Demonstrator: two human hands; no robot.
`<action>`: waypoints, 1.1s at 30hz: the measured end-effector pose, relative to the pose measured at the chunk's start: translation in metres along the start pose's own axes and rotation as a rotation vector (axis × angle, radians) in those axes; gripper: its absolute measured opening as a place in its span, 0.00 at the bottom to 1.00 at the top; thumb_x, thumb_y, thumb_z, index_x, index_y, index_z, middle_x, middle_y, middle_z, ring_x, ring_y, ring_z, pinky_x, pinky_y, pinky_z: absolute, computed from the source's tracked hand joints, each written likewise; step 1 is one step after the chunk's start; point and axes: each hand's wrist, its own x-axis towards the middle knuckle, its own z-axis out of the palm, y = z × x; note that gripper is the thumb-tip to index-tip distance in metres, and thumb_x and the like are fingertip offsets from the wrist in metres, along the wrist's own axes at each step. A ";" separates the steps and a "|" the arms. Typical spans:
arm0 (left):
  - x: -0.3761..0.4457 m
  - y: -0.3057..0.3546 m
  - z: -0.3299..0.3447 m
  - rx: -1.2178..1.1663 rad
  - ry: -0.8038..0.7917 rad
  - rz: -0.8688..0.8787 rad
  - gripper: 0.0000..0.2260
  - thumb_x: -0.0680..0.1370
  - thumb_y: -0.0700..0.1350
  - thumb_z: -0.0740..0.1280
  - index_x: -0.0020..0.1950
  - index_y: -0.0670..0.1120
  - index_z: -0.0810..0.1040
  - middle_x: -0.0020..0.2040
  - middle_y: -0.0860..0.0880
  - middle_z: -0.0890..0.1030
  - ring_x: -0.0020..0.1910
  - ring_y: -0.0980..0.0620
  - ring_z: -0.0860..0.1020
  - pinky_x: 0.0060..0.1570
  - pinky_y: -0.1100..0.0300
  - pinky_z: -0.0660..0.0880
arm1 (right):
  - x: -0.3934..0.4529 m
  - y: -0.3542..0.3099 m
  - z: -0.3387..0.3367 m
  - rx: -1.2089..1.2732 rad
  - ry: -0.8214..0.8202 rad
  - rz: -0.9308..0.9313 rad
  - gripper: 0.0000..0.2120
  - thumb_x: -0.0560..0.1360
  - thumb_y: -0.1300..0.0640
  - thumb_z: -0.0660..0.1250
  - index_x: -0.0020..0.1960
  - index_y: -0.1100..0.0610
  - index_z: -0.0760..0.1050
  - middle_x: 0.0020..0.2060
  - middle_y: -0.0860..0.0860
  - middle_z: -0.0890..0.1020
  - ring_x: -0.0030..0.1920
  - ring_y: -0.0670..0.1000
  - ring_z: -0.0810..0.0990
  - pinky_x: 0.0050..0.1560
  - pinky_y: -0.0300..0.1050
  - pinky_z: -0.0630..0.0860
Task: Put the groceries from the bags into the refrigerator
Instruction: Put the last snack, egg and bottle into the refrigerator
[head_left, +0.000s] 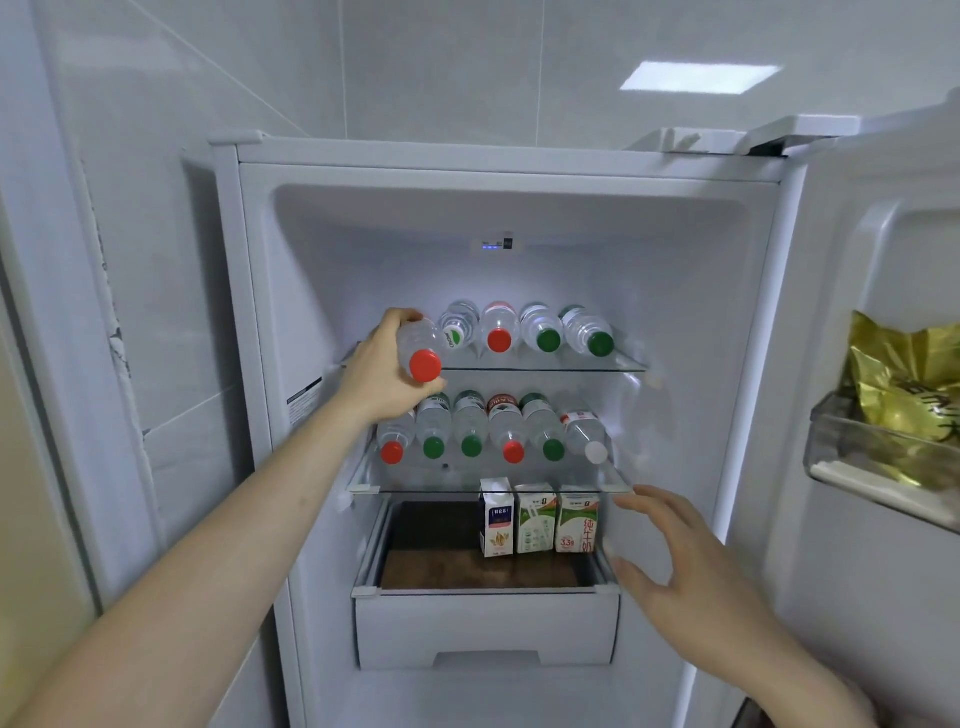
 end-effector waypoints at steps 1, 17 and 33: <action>0.001 0.002 -0.004 0.027 -0.044 -0.015 0.43 0.58 0.64 0.79 0.69 0.60 0.64 0.66 0.53 0.76 0.62 0.44 0.76 0.62 0.43 0.75 | -0.001 0.001 0.001 0.002 0.000 -0.001 0.25 0.78 0.50 0.71 0.69 0.34 0.65 0.63 0.17 0.56 0.63 0.22 0.61 0.58 0.24 0.61; -0.002 0.021 -0.017 0.125 -0.194 -0.061 0.58 0.54 0.82 0.68 0.78 0.58 0.59 0.78 0.48 0.59 0.75 0.45 0.65 0.74 0.45 0.66 | -0.045 0.026 0.008 -0.139 -0.277 0.049 0.25 0.77 0.38 0.67 0.64 0.26 0.55 0.69 0.27 0.57 0.71 0.38 0.65 0.69 0.33 0.61; 0.027 -0.001 0.006 0.071 -0.095 0.016 0.30 0.80 0.64 0.61 0.77 0.48 0.67 0.75 0.46 0.71 0.73 0.44 0.70 0.73 0.48 0.67 | -0.083 0.042 0.028 -0.233 -0.385 0.146 0.22 0.67 0.26 0.57 0.59 0.23 0.57 0.66 0.26 0.63 0.70 0.41 0.70 0.71 0.37 0.64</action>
